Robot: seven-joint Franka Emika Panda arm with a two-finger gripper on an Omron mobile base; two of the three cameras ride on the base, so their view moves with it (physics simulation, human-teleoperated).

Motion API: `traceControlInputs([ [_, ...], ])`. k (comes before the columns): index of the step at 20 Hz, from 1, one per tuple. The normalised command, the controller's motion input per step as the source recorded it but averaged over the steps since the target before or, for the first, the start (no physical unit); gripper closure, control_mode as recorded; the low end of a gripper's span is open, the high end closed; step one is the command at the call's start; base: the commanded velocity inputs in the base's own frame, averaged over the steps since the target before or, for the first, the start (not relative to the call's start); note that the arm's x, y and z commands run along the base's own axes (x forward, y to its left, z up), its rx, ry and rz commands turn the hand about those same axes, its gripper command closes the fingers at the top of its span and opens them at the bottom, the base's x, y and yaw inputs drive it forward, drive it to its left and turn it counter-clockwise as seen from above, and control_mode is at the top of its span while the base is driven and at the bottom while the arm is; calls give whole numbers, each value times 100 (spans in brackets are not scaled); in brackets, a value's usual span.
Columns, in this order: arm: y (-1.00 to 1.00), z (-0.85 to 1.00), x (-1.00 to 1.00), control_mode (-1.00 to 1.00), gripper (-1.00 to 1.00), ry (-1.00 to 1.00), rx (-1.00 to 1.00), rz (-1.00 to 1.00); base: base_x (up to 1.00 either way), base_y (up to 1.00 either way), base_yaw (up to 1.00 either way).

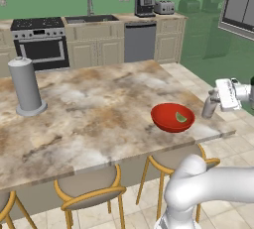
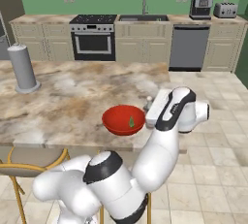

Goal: There is a bowl on the dining counter. Grab a lemon wedge from the fridge and place it in the bowl. Then get the liquor bottle and glass cup from the cabinet and place them next to the bowl.

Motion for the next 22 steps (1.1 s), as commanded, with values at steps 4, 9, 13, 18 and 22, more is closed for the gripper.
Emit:
traceControlInputs([
  [4,-2,-22,14,-100,100,0,0,0,0,0,0],
  [9,0,-19,22,-100,100,0,0,0,0,0,0],
  [13,0,-18,24,-100,100,0,0,0,0,0,0],
  [18,-2,-22,22,-100,100,0,-1,0,0,0,0],
  [22,-10,-20,15,-100,100,3,-3,-1,0,0,0],
])
